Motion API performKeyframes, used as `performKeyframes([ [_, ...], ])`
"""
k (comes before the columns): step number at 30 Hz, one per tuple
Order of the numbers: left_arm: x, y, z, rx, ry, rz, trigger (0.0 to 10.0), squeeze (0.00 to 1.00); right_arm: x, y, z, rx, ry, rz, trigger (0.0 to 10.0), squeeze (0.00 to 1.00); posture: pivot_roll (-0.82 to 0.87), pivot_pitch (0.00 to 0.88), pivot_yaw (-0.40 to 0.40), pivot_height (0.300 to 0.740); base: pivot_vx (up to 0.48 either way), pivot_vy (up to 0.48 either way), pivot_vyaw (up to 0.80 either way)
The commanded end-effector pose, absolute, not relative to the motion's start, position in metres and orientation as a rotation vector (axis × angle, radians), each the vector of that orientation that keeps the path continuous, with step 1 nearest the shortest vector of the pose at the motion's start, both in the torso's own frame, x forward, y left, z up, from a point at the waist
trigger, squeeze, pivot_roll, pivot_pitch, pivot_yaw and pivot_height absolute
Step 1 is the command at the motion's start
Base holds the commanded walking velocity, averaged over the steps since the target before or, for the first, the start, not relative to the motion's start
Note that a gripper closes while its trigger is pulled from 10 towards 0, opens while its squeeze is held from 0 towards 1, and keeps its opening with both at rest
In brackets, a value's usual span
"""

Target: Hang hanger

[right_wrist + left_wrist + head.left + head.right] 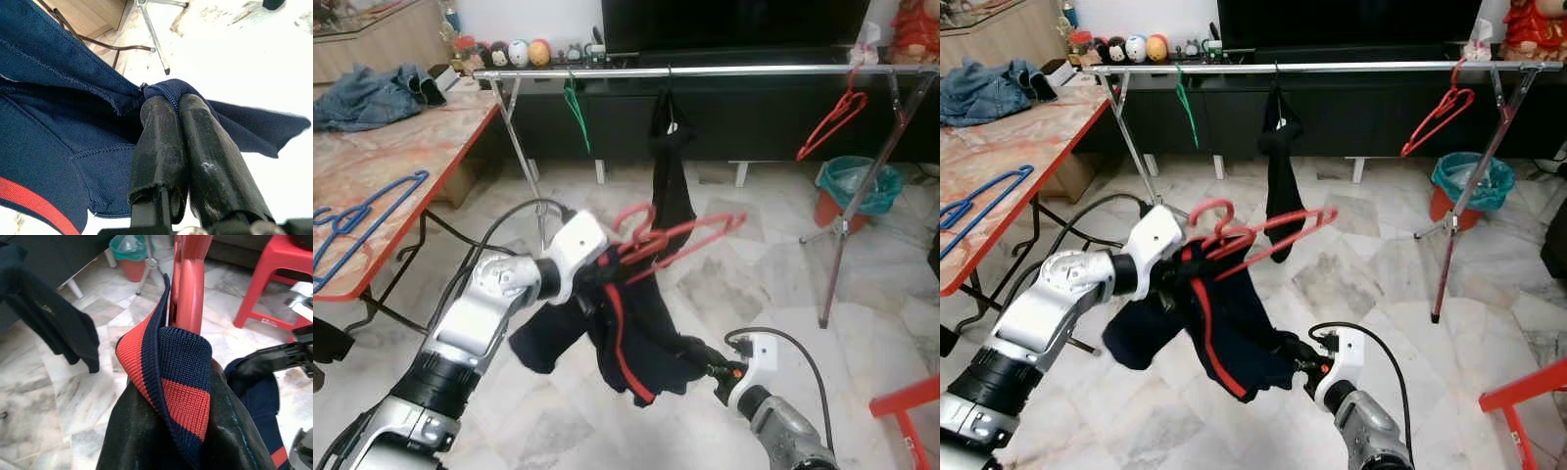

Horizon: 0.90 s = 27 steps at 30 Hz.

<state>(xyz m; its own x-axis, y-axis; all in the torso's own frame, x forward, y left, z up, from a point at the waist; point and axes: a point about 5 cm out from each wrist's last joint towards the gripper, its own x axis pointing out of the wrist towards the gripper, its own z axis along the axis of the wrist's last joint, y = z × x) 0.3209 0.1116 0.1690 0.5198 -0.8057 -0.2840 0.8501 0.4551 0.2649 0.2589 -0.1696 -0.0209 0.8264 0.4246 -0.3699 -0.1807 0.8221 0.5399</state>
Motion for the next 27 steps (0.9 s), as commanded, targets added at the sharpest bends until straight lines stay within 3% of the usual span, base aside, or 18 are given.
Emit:
performKeyframes([
  [1, 0.318, 0.112, 0.172, 0.43, 0.1, -1.059, 10.0, 0.0, 0.256, -0.169, -0.022, 0.502, 0.514, 0.355, 0.0, 0.0, 0.05, 0.028, 0.059, 0.74, 0.0, 0.0, 0.0],
  [9, 0.306, 0.124, 0.156, 0.5, 0.145, -1.19, 10.0, 0.0, 0.258, -0.18, -0.019, 0.463, 0.52, 0.358, 0.0, 0.0, 0.05, 0.029, 0.057, 0.74, 0.0, 0.0, 0.0],
  [11, 0.297, 0.133, 0.146, 0.524, 0.251, -1.27, 10.0, 0.0, 0.258, -0.186, -0.019, 0.449, 0.526, 0.35, 0.0, 0.0, 0.05, 0.029, 0.056, 0.74, 0.0, 0.0, 0.0],
  [27, 0.289, 0.154, 0.128, 0.65, 0.401, -1.329, 10.0, 0.0, 0.258, -0.196, -0.017, 0.42, 0.535, 0.346, 0.0, 0.0, 0.05, 0.029, 0.054, 0.74, 0.0, 0.0, 0.0],
])
